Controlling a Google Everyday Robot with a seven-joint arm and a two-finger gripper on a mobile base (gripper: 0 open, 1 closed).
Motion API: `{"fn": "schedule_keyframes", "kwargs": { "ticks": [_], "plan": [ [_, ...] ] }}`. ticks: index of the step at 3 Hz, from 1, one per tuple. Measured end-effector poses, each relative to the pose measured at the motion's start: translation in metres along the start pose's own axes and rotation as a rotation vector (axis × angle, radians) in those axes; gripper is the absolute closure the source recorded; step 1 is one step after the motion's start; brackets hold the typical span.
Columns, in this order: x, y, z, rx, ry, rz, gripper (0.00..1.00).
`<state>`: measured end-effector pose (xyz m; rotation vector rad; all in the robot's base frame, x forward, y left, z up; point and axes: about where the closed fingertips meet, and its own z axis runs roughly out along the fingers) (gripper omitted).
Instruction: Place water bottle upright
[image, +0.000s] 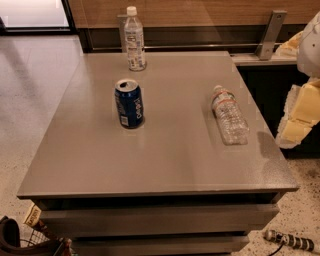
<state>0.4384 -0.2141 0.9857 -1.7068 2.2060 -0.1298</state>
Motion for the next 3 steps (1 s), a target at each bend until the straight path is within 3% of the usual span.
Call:
{"fn": "schedule_keyframes", "kwargs": {
  "ticks": [1,2,3],
  "plan": [
    [0.0,0.0,0.0,0.0,0.0,0.0,0.0],
    [0.0,-0.027,-0.003,-0.031,-0.028,0.127,0.0],
    [-0.004,-0.062,0.004,-0.081,-0.068,0.332,0.0]
  ]
}}
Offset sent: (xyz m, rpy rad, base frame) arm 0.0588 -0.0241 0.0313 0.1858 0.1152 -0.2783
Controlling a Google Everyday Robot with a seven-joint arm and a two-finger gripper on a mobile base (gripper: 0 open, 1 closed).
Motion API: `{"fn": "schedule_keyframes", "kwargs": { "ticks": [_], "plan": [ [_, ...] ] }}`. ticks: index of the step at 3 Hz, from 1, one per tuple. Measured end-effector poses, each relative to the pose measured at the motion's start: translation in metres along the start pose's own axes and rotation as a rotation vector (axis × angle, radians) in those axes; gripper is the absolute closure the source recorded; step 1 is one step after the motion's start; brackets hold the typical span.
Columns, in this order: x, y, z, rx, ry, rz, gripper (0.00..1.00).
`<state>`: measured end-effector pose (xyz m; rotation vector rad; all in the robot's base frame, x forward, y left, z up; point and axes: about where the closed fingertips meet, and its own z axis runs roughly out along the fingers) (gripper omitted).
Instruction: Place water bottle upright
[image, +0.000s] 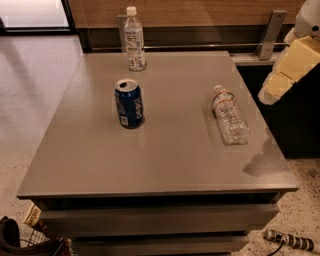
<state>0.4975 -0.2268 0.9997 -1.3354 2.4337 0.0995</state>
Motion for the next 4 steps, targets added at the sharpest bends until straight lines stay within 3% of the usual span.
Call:
{"fn": "schedule_keyframes", "kwargs": {
  "ticks": [1,2,4],
  "plan": [
    [-0.014,-0.014,0.012,-0.019,0.011,0.154,0.0],
    [-0.026,-0.025,0.043,-0.031,0.089,0.364,0.0],
    [-0.034,-0.044,0.106,-0.056,0.225,0.686,0.0]
  ]
}}
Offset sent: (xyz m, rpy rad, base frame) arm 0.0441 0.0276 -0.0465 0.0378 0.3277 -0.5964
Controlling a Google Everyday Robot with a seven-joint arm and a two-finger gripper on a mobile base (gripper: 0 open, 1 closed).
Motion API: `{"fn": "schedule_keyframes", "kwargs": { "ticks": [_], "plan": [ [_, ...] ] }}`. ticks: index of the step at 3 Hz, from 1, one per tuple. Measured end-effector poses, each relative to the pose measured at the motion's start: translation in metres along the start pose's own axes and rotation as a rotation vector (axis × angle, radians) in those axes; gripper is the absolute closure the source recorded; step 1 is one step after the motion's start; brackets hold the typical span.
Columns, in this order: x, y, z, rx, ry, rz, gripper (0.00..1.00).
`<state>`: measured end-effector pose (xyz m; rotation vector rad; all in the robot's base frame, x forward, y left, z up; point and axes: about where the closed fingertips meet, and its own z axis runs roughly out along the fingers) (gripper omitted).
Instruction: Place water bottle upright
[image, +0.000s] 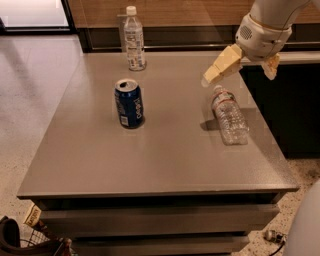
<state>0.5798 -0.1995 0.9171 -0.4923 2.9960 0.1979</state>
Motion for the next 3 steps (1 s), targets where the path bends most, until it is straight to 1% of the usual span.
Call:
{"fn": "schedule_keyframes", "kwargs": {
  "ticks": [1,2,3],
  "plan": [
    [-0.005,0.005,0.015,-0.005,0.031,0.068,0.0],
    [-0.003,0.023,0.028,0.006,0.062,0.116,0.0],
    [0.016,0.032,0.039,0.055,0.071,0.132,0.0]
  ]
}}
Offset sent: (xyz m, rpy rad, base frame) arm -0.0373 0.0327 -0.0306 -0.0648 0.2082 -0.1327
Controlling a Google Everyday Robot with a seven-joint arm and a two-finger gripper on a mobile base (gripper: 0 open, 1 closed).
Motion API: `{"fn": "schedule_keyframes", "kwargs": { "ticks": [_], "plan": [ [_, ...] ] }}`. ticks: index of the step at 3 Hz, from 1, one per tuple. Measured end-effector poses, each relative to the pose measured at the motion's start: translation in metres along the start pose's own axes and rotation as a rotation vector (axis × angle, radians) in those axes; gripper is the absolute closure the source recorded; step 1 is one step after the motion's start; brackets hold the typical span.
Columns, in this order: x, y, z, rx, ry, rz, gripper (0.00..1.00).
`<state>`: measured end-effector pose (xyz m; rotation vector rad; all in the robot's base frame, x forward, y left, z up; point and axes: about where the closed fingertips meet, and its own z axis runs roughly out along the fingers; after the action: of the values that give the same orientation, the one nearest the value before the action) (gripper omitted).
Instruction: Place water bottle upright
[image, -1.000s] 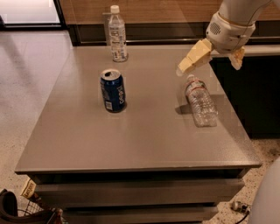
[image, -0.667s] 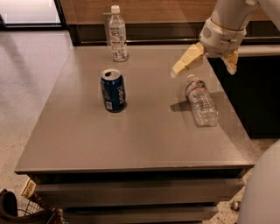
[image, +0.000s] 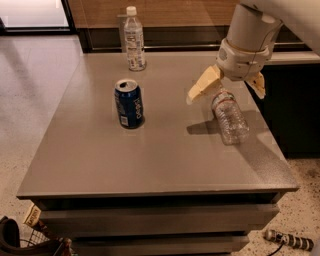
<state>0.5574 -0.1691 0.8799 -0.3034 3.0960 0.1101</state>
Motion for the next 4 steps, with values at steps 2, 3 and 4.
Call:
{"fn": "schedule_keyframes", "kwargs": {
  "ticks": [2,3,4],
  "plan": [
    [-0.015,-0.004,0.003,-0.02,-0.004,0.022,0.0],
    [-0.034,-0.014,0.009,-0.059,0.015,0.082,0.0],
    [-0.043,-0.024,0.013,-0.076,0.018,0.135,0.0]
  ]
}}
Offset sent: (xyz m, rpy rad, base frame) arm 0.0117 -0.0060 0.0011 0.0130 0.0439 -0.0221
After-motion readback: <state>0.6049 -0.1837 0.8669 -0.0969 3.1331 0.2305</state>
